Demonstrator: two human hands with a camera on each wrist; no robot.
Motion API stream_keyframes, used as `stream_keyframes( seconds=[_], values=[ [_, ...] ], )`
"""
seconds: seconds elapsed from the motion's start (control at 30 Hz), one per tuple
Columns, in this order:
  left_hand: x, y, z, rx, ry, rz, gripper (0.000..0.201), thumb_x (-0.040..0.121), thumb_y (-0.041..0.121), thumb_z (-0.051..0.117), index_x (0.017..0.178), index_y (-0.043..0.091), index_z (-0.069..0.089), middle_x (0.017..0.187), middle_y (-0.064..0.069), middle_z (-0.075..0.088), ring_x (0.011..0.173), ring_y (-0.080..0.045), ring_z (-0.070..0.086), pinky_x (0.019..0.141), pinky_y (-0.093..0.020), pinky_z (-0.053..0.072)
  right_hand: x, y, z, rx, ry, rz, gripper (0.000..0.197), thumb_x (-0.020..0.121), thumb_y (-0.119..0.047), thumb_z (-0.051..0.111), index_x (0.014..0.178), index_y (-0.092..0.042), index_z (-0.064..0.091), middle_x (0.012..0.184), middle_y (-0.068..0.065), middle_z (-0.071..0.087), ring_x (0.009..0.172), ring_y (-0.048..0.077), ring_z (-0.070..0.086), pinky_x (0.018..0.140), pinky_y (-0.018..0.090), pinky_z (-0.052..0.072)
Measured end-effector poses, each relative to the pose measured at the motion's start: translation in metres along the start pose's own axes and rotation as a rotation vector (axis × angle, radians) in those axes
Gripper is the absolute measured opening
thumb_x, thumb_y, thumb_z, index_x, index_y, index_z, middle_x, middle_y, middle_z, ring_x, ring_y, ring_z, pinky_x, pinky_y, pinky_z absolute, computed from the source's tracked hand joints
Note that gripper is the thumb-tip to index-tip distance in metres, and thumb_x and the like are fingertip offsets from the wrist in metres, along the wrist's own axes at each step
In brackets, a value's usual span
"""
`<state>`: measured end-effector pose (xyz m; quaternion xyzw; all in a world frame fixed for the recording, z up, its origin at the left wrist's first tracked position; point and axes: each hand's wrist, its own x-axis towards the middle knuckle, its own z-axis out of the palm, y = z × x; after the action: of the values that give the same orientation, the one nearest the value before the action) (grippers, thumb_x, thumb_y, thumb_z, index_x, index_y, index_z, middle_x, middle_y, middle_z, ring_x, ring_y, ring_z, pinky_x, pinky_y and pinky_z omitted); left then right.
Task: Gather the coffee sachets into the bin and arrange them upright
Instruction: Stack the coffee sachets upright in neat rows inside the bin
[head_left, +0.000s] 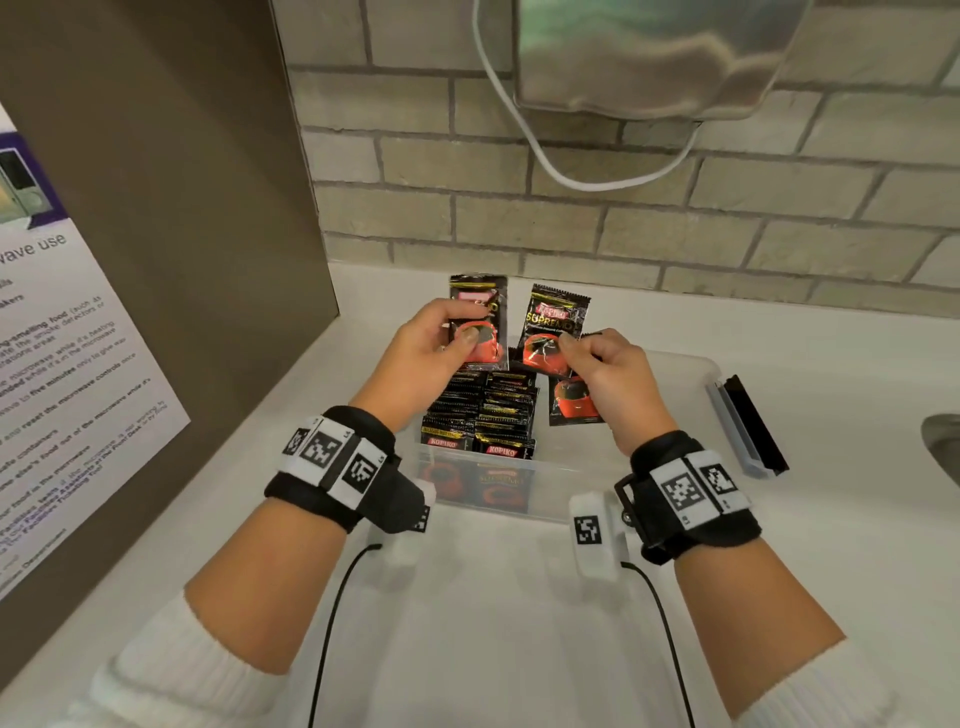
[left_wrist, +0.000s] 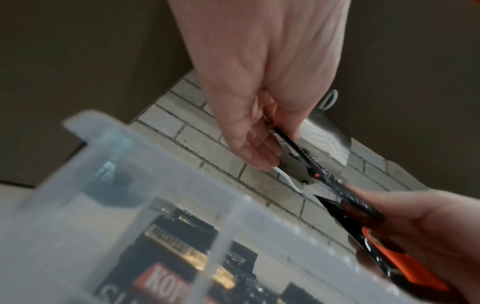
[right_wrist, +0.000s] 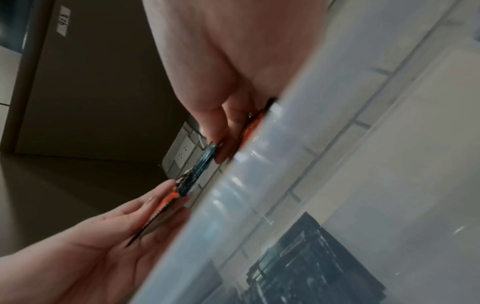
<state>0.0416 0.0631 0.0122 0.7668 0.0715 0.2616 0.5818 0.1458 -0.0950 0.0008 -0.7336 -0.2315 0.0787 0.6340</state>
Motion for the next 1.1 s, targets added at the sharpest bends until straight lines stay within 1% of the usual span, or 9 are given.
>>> stream_keyframes(
  seconds=[0.1,0.27,0.47,0.57,0.67,0.77,0.9,1.0,1.1],
  values=[
    [-0.002,0.002,0.004,-0.187,-0.031,-0.046,0.022,0.093,0.0,0.046,0.09,0.021,0.042,0.1,-0.003,0.059,0.086,-0.006,0.065,0.095,-0.033,0.048,-0.001,0.001,0.001,0.013,-0.01,0.01,0.039,0.09,-0.024,0.059,0.056,-0.008,0.047,0.08,0.003,0.045,0.079,0.025,0.051,0.087,0.046,0.046],
    [-0.008,0.008,0.022,-0.162,-0.153,-0.086,0.016,0.095,0.009,0.045,0.096,0.024,0.039,0.114,-0.004,0.052,0.093,-0.011,0.062,0.088,-0.032,0.055,-0.003,0.002,0.005,0.222,-0.049,0.116,0.029,0.089,-0.017,0.059,0.062,-0.013,0.049,0.083,0.014,0.053,0.08,0.026,0.052,0.08,0.044,0.045],
    [-0.006,0.008,0.026,-0.16,-0.098,-0.058,0.026,0.092,0.003,0.05,0.113,0.015,0.039,0.119,-0.009,0.051,0.078,-0.002,0.067,0.08,-0.02,0.055,-0.006,-0.003,-0.001,0.301,-0.087,0.105,0.004,0.086,0.004,0.058,0.086,-0.001,0.059,0.087,0.015,0.066,0.076,0.022,0.065,0.078,0.036,0.055],
    [-0.005,0.006,0.029,-0.152,-0.07,-0.099,0.033,0.091,0.005,0.053,0.117,0.019,0.039,0.119,-0.014,0.052,0.084,-0.011,0.067,0.077,-0.027,0.058,-0.005,-0.003,-0.002,0.347,-0.095,0.125,0.045,0.081,0.014,0.057,0.121,-0.003,0.047,0.105,0.017,0.065,0.092,0.027,0.065,0.075,0.034,0.055],
    [-0.004,0.004,0.032,-0.028,-0.037,-0.112,0.048,0.09,0.013,0.057,0.13,0.022,0.031,0.118,-0.011,0.051,0.097,-0.021,0.062,0.074,-0.027,0.058,-0.006,-0.006,-0.002,0.342,-0.141,0.118,0.063,0.078,0.022,0.052,0.132,-0.007,0.039,0.112,0.014,0.062,0.105,0.027,0.061,0.084,0.037,0.053],
    [-0.001,0.0,0.036,0.137,-0.064,-0.122,0.066,0.09,0.018,0.057,0.143,0.014,0.018,0.119,0.0,0.048,0.1,-0.014,0.057,0.079,-0.018,0.05,-0.011,-0.013,0.003,0.345,-0.221,0.091,0.058,0.076,0.026,0.042,0.121,-0.009,0.052,0.11,0.014,0.064,0.104,0.029,0.06,0.092,0.044,0.048],
    [-0.001,0.0,0.044,0.122,-0.156,-0.131,0.051,0.095,0.012,0.048,0.14,0.01,0.025,0.122,-0.004,0.053,0.11,-0.014,0.054,0.098,-0.031,0.046,-0.014,-0.016,0.01,0.497,-0.247,0.139,0.046,0.088,0.015,0.034,0.131,0.002,0.043,0.113,0.019,0.06,0.102,0.028,0.059,0.097,0.046,0.044],
    [-0.005,0.005,0.048,0.111,-0.176,-0.154,0.057,0.095,0.009,0.047,0.143,0.012,0.016,0.117,0.001,0.048,0.108,-0.01,0.05,0.088,-0.017,0.045,-0.016,-0.016,0.018,0.527,-0.214,0.171,0.038,0.1,-0.009,0.033,0.137,0.0,0.037,0.124,0.02,0.055,0.111,0.027,0.057,0.102,0.045,0.043],
    [-0.006,0.009,0.051,-0.097,-0.132,-0.258,0.062,0.09,0.003,0.053,0.14,0.008,0.017,0.108,-0.004,0.05,0.102,-0.02,0.053,0.087,-0.032,0.046,-0.019,-0.019,0.023,0.44,-0.18,0.161,0.059,0.096,0.004,0.038,0.149,-0.009,0.016,0.147,0.012,0.038,0.131,0.025,0.044,0.111,0.044,0.035]
  ],
)
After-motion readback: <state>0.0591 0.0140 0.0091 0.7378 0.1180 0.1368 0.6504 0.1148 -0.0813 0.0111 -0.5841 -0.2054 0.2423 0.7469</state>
